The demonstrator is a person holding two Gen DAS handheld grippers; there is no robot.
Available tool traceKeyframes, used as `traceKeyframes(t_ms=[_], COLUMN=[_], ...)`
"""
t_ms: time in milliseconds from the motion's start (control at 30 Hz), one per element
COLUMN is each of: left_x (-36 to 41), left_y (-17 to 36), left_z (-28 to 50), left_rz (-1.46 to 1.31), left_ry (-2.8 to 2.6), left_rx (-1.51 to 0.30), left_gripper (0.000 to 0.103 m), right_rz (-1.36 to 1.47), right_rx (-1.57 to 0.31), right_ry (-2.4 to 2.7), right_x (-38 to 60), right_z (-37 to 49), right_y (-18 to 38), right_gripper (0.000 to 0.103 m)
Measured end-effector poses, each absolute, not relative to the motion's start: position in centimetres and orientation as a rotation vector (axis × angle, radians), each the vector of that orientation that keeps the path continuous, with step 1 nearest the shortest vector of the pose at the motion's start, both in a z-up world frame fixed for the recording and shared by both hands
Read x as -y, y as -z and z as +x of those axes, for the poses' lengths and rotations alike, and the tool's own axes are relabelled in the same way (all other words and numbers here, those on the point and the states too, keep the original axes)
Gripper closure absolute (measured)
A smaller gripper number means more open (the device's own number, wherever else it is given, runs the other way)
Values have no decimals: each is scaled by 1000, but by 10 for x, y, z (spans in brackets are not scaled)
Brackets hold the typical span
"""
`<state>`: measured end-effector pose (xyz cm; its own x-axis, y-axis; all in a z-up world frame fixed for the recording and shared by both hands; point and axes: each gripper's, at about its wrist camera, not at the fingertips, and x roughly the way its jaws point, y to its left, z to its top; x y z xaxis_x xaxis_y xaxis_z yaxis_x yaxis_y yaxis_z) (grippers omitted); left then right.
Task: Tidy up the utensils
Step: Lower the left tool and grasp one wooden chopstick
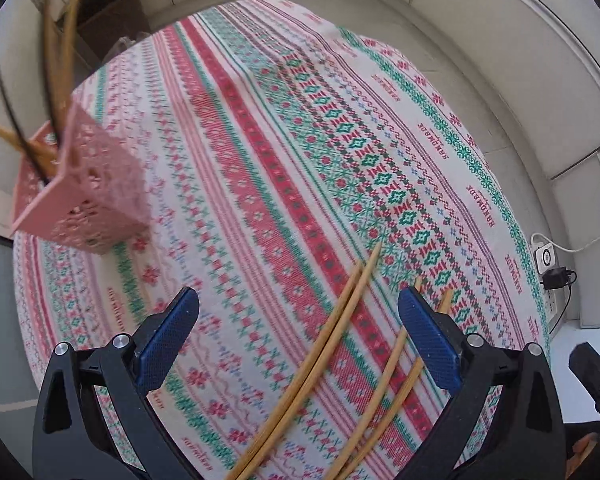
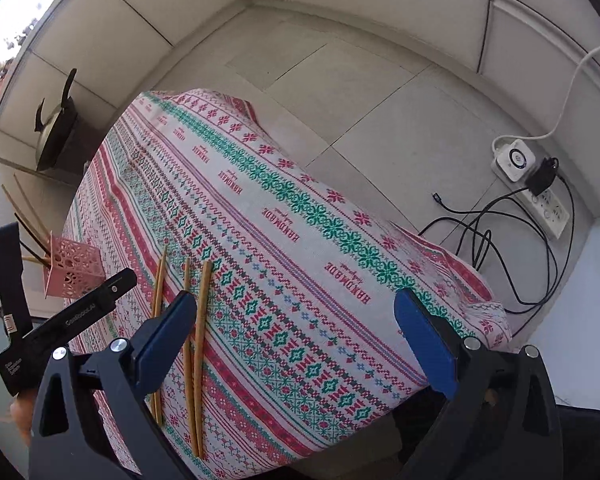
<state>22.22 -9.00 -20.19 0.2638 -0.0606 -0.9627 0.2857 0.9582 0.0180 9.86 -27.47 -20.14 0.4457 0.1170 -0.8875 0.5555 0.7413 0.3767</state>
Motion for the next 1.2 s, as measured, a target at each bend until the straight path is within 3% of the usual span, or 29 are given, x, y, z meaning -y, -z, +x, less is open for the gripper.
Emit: traceKeyframes(t_ms=[133, 200, 233, 433, 533, 733, 867, 1100, 1200], left_x=[97, 98, 97, 101, 106, 88, 62, 33, 17], left_y=[218, 226, 230, 240, 240, 236, 234, 206, 183], left_z=[236, 241, 243, 251, 249, 232, 230, 203, 187], left_rz=[214, 210, 208, 234, 258, 216, 158, 175, 160], left_ry=[233, 236, 236, 242, 259, 282, 285, 240, 232], left_rx=[-1338, -1370, -1381, -1392, -1390, -1402, -1371, -1268, -1220], left_gripper=[22, 39, 43, 49, 57, 90, 98, 99, 99], right_rz=[775, 795, 802, 811, 830, 842, 829, 826, 772], right_rx=[-1122, -1136, -1140, -1148, -1149, -1144, -1124, -1144, -1173], right_ry=[296, 288, 285, 262, 249, 217, 193, 114, 80], right_x=[285, 287, 288, 286, 286, 276, 261, 228, 203], right_z=[99, 101, 102, 105, 106, 114, 128, 169, 194], right_y=[211, 215, 216, 217, 217, 215, 209, 207, 211], right_gripper=[7, 7, 7, 7, 7, 7, 7, 7, 14])
